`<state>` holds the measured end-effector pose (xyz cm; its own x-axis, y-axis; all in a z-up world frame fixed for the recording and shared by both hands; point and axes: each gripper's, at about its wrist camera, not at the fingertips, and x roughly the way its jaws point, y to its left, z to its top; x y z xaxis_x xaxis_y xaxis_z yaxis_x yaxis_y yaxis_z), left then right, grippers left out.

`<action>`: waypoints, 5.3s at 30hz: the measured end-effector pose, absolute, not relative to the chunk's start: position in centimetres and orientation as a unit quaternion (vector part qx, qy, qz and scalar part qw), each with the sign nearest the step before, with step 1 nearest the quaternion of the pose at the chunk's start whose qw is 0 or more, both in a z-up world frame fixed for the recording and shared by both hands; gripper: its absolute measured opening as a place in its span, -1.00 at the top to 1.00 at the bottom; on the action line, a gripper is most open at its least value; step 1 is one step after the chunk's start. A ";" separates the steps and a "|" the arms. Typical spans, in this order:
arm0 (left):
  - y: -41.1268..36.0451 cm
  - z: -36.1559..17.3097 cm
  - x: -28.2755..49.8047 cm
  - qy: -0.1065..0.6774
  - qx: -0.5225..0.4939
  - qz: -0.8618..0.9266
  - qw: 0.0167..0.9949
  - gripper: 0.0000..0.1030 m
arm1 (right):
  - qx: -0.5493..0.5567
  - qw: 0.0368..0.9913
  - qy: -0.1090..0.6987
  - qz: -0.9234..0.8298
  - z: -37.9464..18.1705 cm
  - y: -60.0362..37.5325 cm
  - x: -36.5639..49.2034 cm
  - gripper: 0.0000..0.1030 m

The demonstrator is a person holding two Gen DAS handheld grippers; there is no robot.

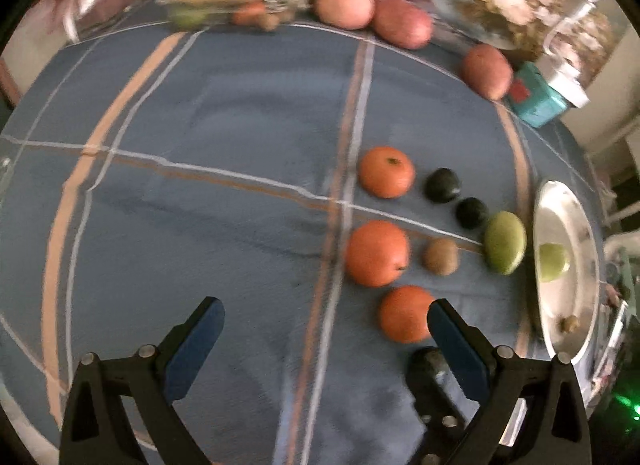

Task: Organize fruits
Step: 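Grasp a dark round fruit with the right tool while the left tool grasps a tangerine, then carry both fruits over the steel plate and open both tools to release them, then move both open tools back toward the fruit row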

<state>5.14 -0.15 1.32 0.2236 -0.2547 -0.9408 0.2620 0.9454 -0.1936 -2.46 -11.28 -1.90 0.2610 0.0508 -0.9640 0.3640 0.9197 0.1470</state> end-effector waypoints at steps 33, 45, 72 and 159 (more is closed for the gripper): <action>0.7 0.3 5.2 0.623 -0.051 -0.210 0.752 0.28 | 0.222 0.776 0.585 -0.080 -0.8 -11.5 -2.0 0.52; 2.7 2.6 5.5 0.592 -0.080 -0.184 0.781 0.28 | 0.230 0.794 0.531 -0.185 2.5 -17.2 -4.6 0.53; -5.3 5.9 7.3 0.541 -0.048 -0.212 0.812 0.28 | 0.260 0.812 0.456 -0.255 8.2 -26.8 -2.1 0.53; 2.7 4.4 7.2 0.540 -0.060 -0.031 0.839 -1.00 | 0.102 0.824 0.507 -0.231 8.3 -21.1 -2.1 -0.76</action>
<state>7.17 2.71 4.38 0.4154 -0.1170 -0.9021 -0.0135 0.9908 -0.1347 -2.14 -21.07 8.33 0.3790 -0.2780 -0.8827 0.4842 0.8724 -0.0668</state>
